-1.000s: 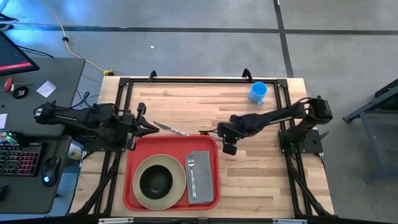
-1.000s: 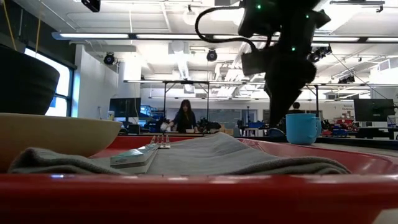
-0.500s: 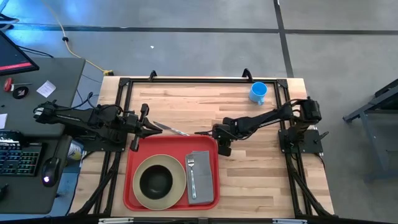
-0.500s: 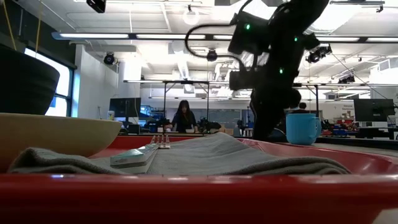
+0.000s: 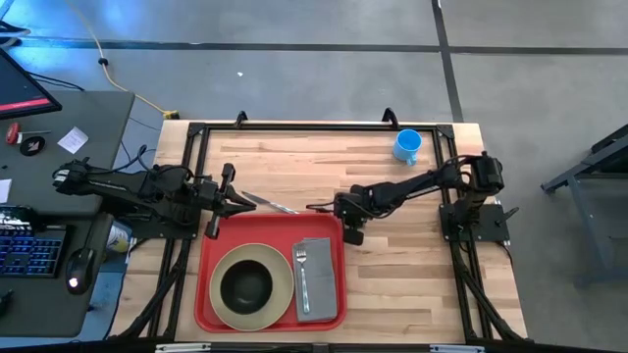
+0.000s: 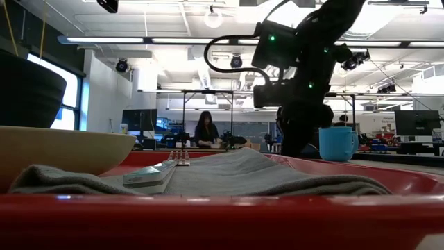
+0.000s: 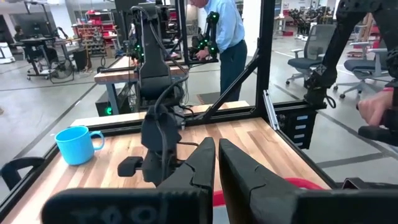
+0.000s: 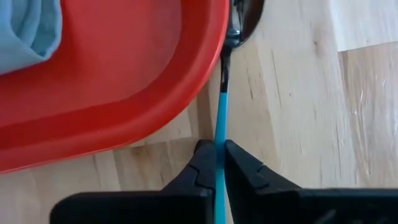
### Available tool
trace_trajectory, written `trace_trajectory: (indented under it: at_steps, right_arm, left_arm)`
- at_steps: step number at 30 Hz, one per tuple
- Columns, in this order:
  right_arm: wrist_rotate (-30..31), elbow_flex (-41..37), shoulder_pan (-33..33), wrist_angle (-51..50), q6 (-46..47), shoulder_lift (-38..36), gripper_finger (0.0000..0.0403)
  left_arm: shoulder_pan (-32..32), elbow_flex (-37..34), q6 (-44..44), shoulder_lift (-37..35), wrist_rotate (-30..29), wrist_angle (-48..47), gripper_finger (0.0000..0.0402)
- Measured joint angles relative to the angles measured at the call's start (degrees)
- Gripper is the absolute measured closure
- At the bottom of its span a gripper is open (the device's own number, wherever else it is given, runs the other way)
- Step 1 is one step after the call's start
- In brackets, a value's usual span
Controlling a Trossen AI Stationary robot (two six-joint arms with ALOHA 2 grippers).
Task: Set up tray
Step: Put the blue spoon on top of the gray napkin to the right of the white patterned fork, then put the blue spoon on top of the gray table napkin to the right of the white patterned fork
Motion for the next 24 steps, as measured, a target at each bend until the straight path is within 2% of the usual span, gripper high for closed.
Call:
trace_trajectory:
  at_steps: [3,7,14,20,24]
  right_arm:
    - [0.34,0.02,-1.03,-2.57,1.24,-0.65,0.0384]
    - [2.39,-0.33,-2.51,-8.31,3.39,-3.5,0.0396]
    - [4.83,-0.24,-3.63,-11.2,11.04,-13.15,0.0403]
    - [1.54,-0.12,1.44,-11.49,20.08,-17.09,0.0403]
    - [6.16,-0.22,4.11,-13.72,22.27,-17.04,0.0402]
  left_arm:
    - [0.0,0.0,0.0,0.0,0.06,0.0,0.0346]
    - [0.0,0.0,0.0,0.0,0.15,-0.02,0.0346]
    - [-0.02,0.0,0.0,0.0,0.15,-0.04,0.0346]
    - [-0.02,-0.02,-0.02,-0.04,1.16,-0.04,0.0346]
    - [0.0,-0.02,-0.02,-0.49,1.16,0.02,0.0346]
